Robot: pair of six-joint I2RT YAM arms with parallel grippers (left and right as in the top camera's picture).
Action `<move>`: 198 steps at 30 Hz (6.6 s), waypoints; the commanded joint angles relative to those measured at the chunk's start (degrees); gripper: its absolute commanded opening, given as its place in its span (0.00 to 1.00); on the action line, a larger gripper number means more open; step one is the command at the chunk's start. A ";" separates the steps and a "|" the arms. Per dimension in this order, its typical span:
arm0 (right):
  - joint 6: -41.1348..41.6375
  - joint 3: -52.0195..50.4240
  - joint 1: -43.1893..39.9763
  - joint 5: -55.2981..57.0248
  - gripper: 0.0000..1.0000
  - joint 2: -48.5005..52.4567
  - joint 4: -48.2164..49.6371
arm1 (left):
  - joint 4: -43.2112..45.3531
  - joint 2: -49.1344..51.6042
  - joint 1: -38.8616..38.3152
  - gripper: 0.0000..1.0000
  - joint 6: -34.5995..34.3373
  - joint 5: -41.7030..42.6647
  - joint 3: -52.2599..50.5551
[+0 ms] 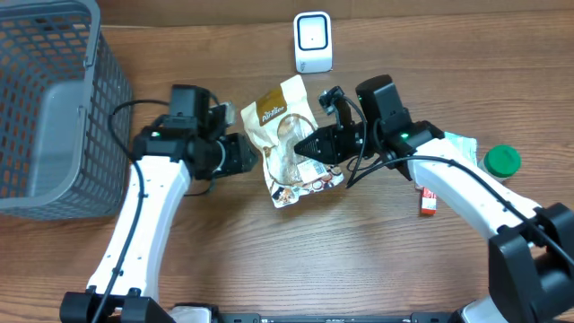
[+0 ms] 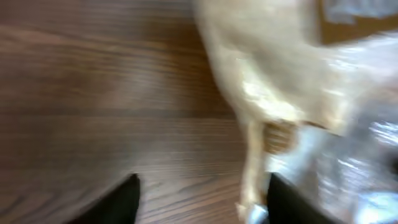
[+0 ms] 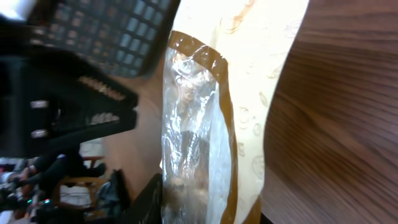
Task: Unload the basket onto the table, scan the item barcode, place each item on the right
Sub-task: 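Lift the Pantree bag with both grippers toward the white scanner, then open the right gripper and withdraw it right, left gripper holding bag, then hold the Pantree bag barcode against the scanner with the left gripper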
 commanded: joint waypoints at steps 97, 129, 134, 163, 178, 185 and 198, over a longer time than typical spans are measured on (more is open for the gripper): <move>-8.15 0.46 -55.28 13.94 1.00 -12.87 -36.02 | 20.35 -0.52 -9.68 0.04 36.30 16.46 23.15; -8.13 0.46 -56.37 19.91 1.00 -12.87 -35.67 | 52.50 14.49 -25.73 0.04 62.55 -31.34 23.15; -8.13 0.46 -56.37 19.91 1.00 -12.87 -35.67 | 62.01 21.31 -25.27 0.04 70.86 -34.07 23.15; -8.13 0.46 -56.37 19.91 1.00 -12.87 -35.67 | 91.19 48.87 -20.79 0.04 81.77 -21.27 23.37; -8.13 0.46 -56.37 19.91 1.00 -12.87 -35.67 | 85.90 49.79 -20.98 0.04 81.09 -17.31 23.47; -8.13 0.46 -56.37 19.91 1.00 -12.87 -35.67 | 83.43 49.79 -21.05 0.04 81.07 -17.31 23.47; -8.13 0.46 -56.37 19.91 1.00 -12.87 -35.67 | 86.16 49.79 -21.29 0.04 78.82 -18.05 23.47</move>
